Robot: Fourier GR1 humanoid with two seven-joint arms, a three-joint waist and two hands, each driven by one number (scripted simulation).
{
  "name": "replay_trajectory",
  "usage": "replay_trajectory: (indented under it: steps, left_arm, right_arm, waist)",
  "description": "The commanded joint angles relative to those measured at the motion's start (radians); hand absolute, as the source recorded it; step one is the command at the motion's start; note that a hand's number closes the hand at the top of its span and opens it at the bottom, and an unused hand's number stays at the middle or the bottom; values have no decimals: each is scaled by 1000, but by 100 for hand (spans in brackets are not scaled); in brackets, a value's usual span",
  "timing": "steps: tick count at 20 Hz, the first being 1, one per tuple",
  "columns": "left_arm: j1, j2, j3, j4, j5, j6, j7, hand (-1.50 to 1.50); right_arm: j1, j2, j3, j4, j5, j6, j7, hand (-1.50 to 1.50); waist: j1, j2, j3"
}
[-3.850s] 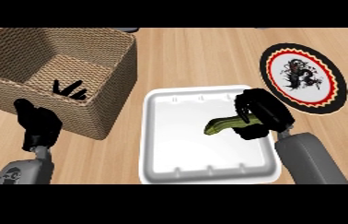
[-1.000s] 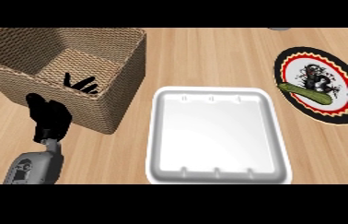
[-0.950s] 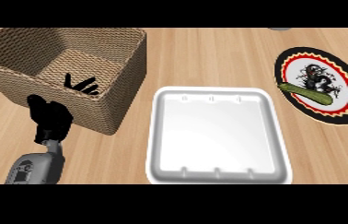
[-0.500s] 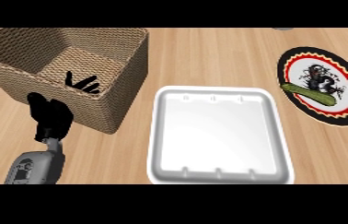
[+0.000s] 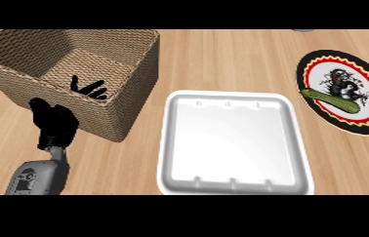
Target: Pick the squash from the tray and place it in the plate
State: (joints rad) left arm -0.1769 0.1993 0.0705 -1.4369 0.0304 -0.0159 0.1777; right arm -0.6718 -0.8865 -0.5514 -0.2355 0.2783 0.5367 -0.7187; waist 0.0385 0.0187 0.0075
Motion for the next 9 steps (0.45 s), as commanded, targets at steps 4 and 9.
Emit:
replay_trajectory:
  steps: [4, 9]
  left_arm:
    - [4, 0, -3, -3, 1, -7, -1, 0]
    - [-18, -10, 1, 16, -10, 15, 0, 0]
  right_arm:
    - [44, -60, 11, 3, -5, 161, -130, -150]
    - [71, -60, 32, 6, 4, 133, -136, -150]
  waist:
    - [2, 3, 2]
    - [-1, 5, 2]
